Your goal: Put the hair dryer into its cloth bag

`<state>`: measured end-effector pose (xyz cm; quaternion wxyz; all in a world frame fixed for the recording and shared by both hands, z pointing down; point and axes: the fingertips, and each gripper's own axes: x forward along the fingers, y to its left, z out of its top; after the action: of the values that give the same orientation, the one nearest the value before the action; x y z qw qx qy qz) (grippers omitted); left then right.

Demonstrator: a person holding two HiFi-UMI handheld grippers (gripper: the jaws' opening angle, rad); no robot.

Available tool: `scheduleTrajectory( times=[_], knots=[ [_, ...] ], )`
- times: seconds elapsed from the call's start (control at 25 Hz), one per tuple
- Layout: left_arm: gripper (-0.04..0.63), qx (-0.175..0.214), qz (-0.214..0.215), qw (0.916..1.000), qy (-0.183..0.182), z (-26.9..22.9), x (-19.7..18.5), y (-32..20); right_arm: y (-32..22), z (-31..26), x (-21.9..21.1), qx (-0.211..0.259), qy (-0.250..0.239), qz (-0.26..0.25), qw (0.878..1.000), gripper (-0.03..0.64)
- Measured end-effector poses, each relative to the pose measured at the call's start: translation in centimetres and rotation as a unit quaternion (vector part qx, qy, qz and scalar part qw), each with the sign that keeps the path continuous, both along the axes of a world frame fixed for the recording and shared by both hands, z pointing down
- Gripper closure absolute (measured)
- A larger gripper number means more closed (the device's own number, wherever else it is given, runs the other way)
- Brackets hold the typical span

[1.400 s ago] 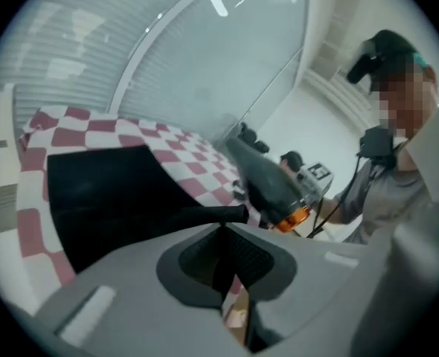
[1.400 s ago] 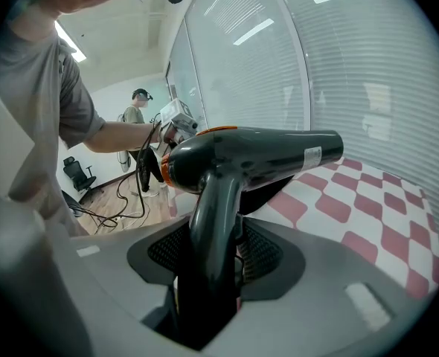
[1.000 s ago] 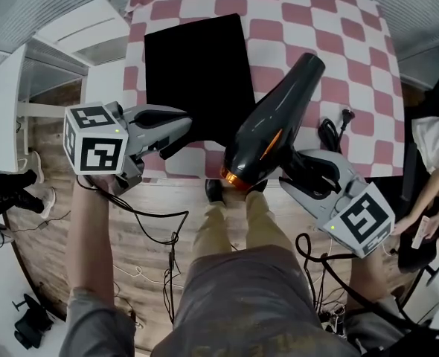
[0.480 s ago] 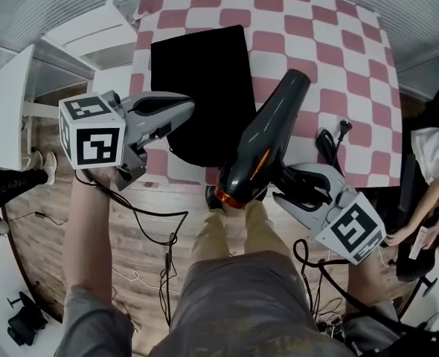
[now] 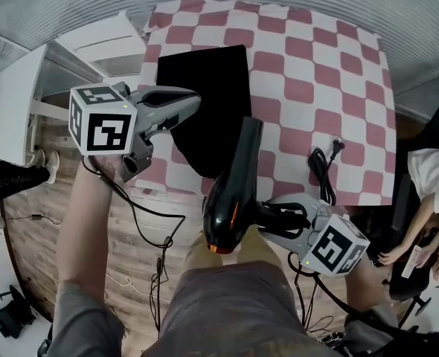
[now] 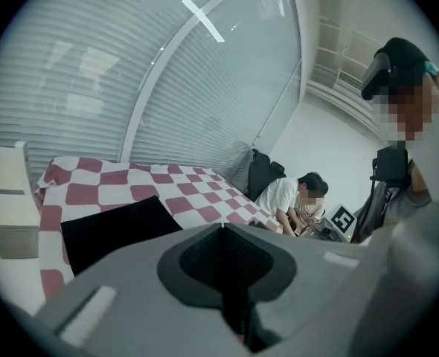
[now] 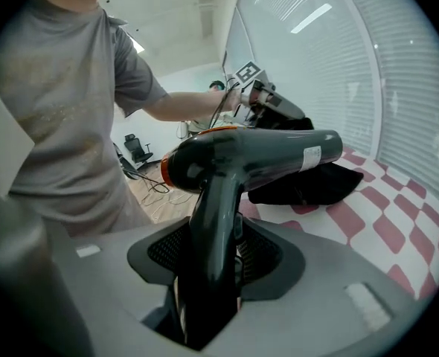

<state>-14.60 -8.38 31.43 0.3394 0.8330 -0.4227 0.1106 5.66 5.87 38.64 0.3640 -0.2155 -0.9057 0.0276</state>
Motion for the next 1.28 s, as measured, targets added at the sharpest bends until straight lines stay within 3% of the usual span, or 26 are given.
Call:
scheduleTrajectory(
  times=[0.36,0.6,0.96,1.28],
  knots=[
    [0.583,0.004,-0.027,0.9995,-0.015,0.3,-0.2,-1.0,2.2,0.4,0.6,-0.028,-0.018,-0.118,0.992,0.400],
    [0.583,0.009,-0.020,0.9996,-0.020,-0.5,0.4,-1.1,2.6,0.1,0.1,-0.067,-0.017,-0.173,0.983,0.399],
    [0.583,0.018,-0.001,0.9996,-0.022,-1.7,1.7,0.9,0.3,0.8,-1.8,-0.122,0.005,-0.174,0.977,0.399],
    [0.583,0.021,0.020,0.9993,-0.022,-2.0,3.7,3.0,-2.0,1.4,-2.6,-0.177,0.023,-0.129,0.975,0.400]
  ],
)
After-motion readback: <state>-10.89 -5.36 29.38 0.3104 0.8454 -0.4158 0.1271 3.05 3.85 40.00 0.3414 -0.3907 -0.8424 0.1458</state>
